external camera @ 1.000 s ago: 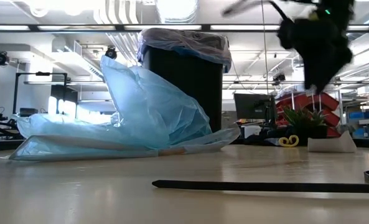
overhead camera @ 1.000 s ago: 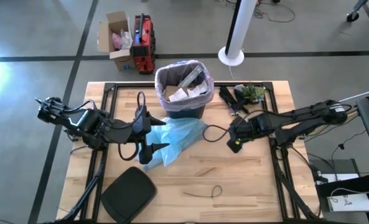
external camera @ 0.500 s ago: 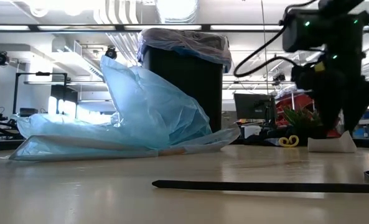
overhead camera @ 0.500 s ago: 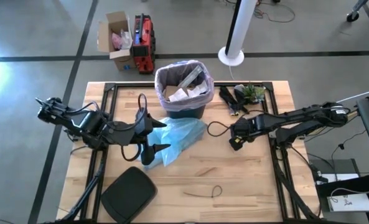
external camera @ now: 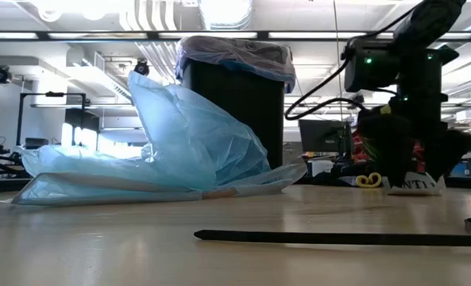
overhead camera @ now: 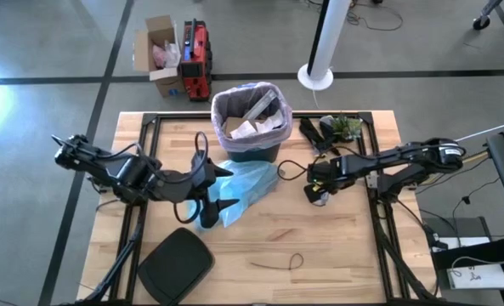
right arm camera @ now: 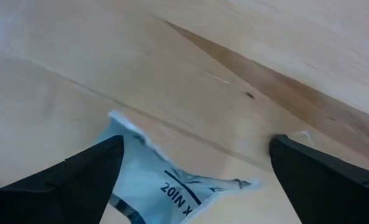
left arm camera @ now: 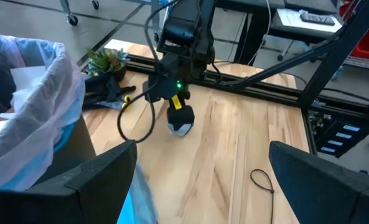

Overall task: Place trash/remove bag and relplace
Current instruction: Put the white paper into the trash bin

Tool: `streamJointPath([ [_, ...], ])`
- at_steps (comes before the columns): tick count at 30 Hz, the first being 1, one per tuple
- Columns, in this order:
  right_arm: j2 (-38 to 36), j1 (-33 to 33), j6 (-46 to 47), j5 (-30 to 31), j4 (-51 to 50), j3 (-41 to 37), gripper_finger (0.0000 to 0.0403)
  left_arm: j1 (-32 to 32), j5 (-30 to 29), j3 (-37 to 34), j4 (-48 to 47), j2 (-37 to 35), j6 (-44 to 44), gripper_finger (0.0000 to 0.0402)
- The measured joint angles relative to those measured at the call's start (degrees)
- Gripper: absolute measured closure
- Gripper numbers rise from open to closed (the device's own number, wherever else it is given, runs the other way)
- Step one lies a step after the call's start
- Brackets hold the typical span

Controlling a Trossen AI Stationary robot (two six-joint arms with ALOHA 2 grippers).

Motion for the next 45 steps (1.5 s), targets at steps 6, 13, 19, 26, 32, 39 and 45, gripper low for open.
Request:
streamJointPath([
  [6,2.47,0.25,-5.20,-0.63,-1.51,2.88,0.0097,0.00,0.00,0.00,0.14,0.65,-0.02,0.0051],
  [13,2.45,0.25,-11.40,-2.70,-1.15,5.37,0.0272,0.00,-0.06,0.02,0.26,0.61,0.17,0.0051],
  [19,2.26,0.25,-19.30,-3.76,-1.19,9.72,0.0392,0.00,-0.07,0.02,0.20,0.61,0.72,0.0051],
  [26,1.29,0.29,-27.78,-3.58,-2.46,22.93,0.0400,0.00,-0.12,0.02,0.12,-1.80,1.73,0.0051],
  [32,1.14,1.78,-44.00,-5.98,-2.86,39.53,0.0402,0.00,-2.52,0.02,0.09,-5.49,2.27,0.0051],
  [39,1.99,1.76,-50.18,6.72,6.94,52.87,0.0402,0.00,-7.03,0.09,0.32,-7.13,3.29,0.0051],
  [45,2.79,-0.99,-51.01,23.15,19.87,55.31,0.0400,0.00,-7.08,0.09,0.50,-5.96,4.12,0.0051],
])
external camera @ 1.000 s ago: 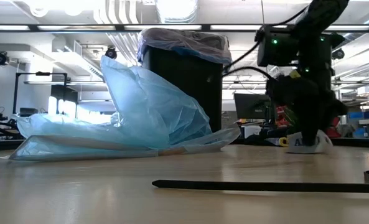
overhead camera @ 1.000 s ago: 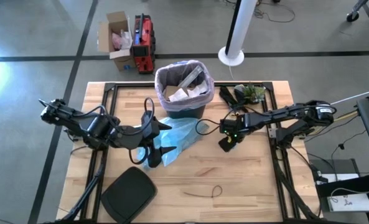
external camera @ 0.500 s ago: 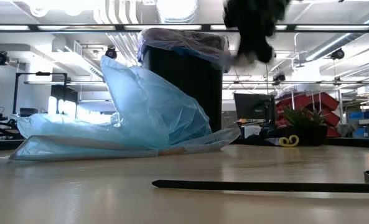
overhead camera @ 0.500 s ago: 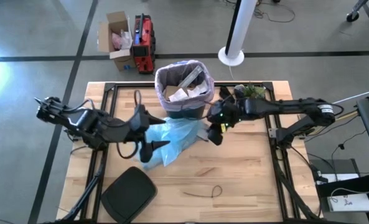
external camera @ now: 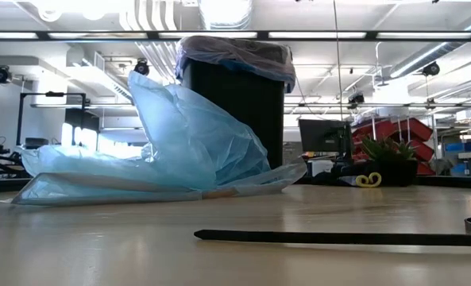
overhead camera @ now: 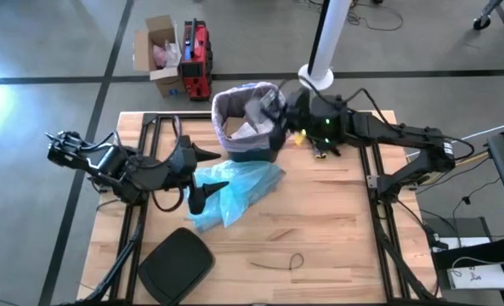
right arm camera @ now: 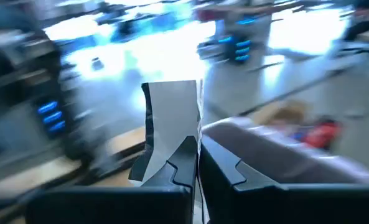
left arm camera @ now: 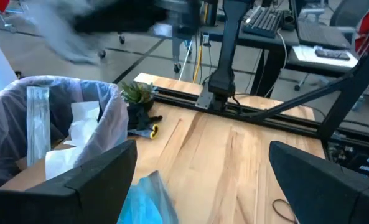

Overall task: Place trash/remove bag and relplace
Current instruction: Put the white paper into the trash bin, then put the zip-tied color cables into the trash bin

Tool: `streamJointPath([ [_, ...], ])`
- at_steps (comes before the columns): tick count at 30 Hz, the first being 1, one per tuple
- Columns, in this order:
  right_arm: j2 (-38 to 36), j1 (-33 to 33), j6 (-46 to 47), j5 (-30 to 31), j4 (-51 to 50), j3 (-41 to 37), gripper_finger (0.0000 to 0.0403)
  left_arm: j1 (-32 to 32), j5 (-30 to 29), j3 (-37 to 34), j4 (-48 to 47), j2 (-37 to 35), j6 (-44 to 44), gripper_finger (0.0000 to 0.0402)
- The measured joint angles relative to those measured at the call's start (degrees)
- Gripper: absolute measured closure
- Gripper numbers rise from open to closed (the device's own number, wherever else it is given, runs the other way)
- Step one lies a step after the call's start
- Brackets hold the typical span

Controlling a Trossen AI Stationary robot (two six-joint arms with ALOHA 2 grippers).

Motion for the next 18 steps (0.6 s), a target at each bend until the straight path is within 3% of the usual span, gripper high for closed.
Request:
streamJointPath([
  [4,2.14,-3.21,3.09,7.20,2.44,0.30,0.0398,0.00,0.03,0.00,-0.09,1.00,0.10,0.0051],
  [7,4.08,-5.55,6.64,6.77,2.38,0.45,0.0378,-0.02,0.22,0.00,-0.07,1.58,-0.37,0.0051],
  [18,6.10,-6.57,10.96,6.50,2.04,0.45,0.0188,-0.79,1.20,0.00,-0.37,2.03,-2.51,0.0051],
])
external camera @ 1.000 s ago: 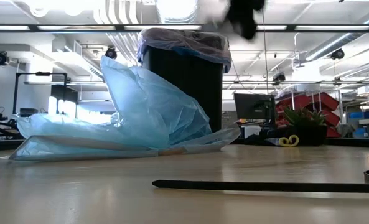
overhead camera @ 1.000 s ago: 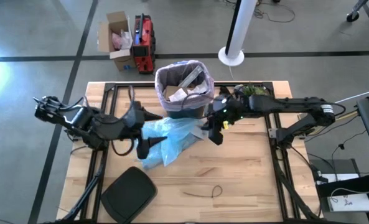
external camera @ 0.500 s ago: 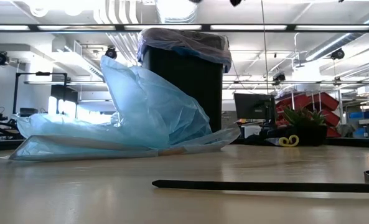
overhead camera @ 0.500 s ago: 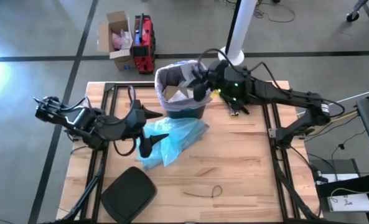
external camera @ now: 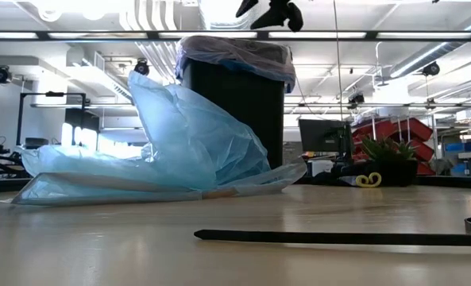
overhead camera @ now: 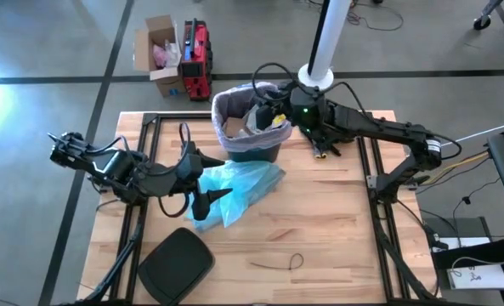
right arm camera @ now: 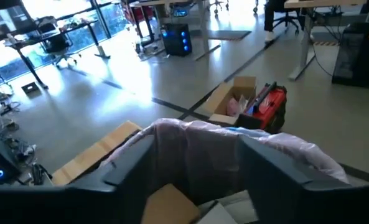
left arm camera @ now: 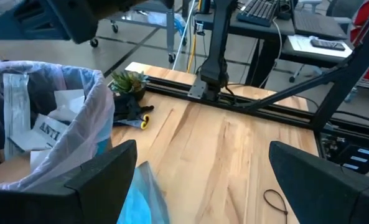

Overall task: Place trash/remove bag and relplace
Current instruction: Put the zip-tied color cables into the trash bin

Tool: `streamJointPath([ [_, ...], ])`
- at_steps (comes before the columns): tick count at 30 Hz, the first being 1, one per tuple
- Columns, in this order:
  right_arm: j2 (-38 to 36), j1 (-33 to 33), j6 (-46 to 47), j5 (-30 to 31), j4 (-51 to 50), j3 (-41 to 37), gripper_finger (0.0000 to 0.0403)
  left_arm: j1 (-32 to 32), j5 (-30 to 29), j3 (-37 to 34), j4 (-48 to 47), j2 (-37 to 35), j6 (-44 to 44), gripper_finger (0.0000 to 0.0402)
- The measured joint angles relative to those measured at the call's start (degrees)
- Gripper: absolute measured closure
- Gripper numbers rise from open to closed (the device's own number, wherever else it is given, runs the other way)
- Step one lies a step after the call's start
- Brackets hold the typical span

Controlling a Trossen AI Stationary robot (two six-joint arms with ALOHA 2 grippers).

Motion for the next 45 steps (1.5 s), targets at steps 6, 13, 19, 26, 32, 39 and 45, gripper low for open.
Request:
streamJointPath([
  [6,-3.76,4.68,-7.94,-3.88,-0.34,0.03,0.0131,0.42,-0.40,0.00,0.13,1.58,1.20,0.0051],
  [13,-7.43,15.16,-9.20,-3.78,-11.04,0.13,0.0118,0.96,-0.53,-0.09,4.19,6.61,7.68,0.0051],
  [19,-6.91,24.20,-0.74,-3.80,-23.68,0.07,0.0134,0.96,2.53,-0.09,14.88,10.25,17.86,0.0051],
  [26,-6.48,32.52,7.55,-3.78,-34.89,0.00,0.0146,0.52,3.08,0.81,15.97,10.73,17.06,0.0051],
  [32,-6.46,38.62,12.94,-3.76,-42.44,-1.11,0.0155,-0.24,3.15,0.83,17.93,9.69,6.38,0.0051],
  [39,-5.07,48.72,19.20,-3.76,-42.47,-3.75,0.0165,-2.55,4.50,0.85,26.44,9.43,1.08,0.0051],
  [45,-1.72,57.58,26.54,-3.78,-42.44,-6.50,0.0175,-5.68,4.48,0.85,35.99,9.41,-0.18,0.0051],
])
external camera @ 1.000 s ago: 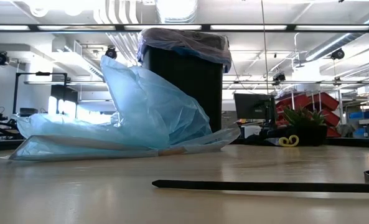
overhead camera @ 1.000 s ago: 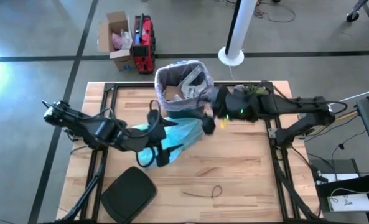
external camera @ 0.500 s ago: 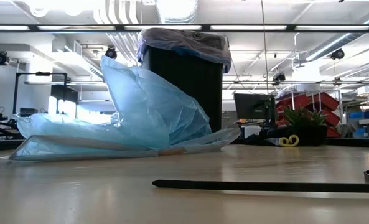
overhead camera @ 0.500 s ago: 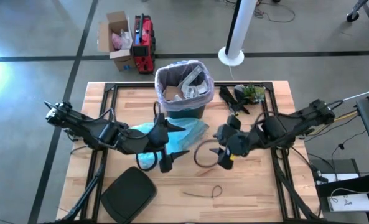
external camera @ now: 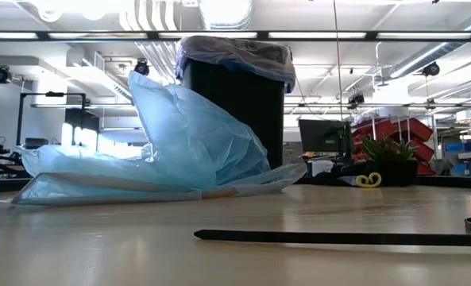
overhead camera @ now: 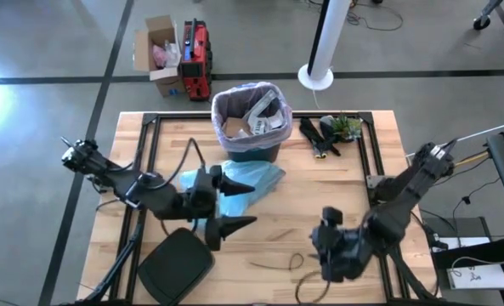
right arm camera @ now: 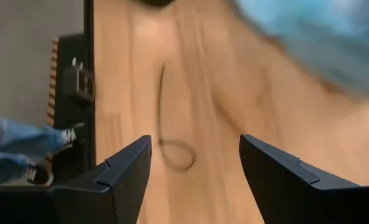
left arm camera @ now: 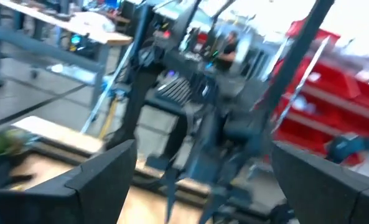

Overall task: Place trash/remove bag and relplace
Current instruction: Put the zip-tied color cables into the trash bin

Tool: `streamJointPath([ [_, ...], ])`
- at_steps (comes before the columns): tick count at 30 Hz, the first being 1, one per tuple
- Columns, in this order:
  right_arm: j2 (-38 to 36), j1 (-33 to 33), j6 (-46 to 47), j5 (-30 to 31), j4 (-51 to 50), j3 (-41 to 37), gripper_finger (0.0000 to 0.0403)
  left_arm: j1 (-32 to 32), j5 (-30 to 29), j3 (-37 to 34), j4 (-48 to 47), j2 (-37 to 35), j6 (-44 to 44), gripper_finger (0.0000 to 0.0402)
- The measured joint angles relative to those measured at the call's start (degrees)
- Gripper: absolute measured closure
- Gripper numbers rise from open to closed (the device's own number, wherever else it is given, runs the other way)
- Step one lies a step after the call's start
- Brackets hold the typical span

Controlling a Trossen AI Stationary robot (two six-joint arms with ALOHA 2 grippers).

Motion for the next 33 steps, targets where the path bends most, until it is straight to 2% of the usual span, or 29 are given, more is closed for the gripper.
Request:
streamJointPath([
  [5,4.29,5.52,4.74,0.17,0.31,-0.78,0.0181,-3.51,-0.08,0.00,3.41,-0.02,-0.21,0.0051],
  [9,8.35,9.03,7.75,2.81,3.41,-0.80,0.0183,-5.65,-0.63,-0.04,4.06,-0.02,-1.56,0.0051],
  [12,11.34,10.83,8.54,3.22,7.18,-0.78,0.0180,-6.50,-0.80,-0.07,4.56,-0.02,-1.79,0.0051],
  [18,17.41,13.62,14.97,7.29,7.37,-0.78,0.0177,-6.75,-0.27,-0.18,4.53,-0.02,-1.53,0.0051],
  [24,20.68,15.09,17.28,7.92,7.84,-0.80,0.0184,-7.02,-0.13,-1.09,4.46,-0.02,-1.88,0.0051],
  [31,20.31,15.51,21.81,19.74,13.51,-5.32,0.0203,-7.00,-0.39,-2.76,4.62,-0.02,-4.03,0.0051],
  [33,19.88,15.49,22.95,21.20,16.24,-8.10,0.0208,-7.00,-0.56,-3.46,4.64,-0.02,-5.62,0.0051],
])
